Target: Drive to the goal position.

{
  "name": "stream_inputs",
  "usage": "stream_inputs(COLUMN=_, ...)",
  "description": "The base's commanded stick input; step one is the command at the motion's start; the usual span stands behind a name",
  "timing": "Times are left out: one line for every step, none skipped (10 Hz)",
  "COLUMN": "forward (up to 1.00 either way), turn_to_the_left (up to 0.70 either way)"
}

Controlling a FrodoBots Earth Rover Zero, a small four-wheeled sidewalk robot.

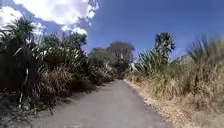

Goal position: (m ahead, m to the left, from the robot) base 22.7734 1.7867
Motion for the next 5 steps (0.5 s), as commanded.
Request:
stream_inputs(forward=0.85, turn_to_the_left=0.00)
stream_inputs(forward=0.85, turn_to_the_left=0.00)
stream_inputs(forward=0.85, turn_to_the_left=0.00)
stream_inputs(forward=0.85, turn_to_the_left=0.00)
stream_inputs(forward=0.85, turn_to_the_left=0.00)
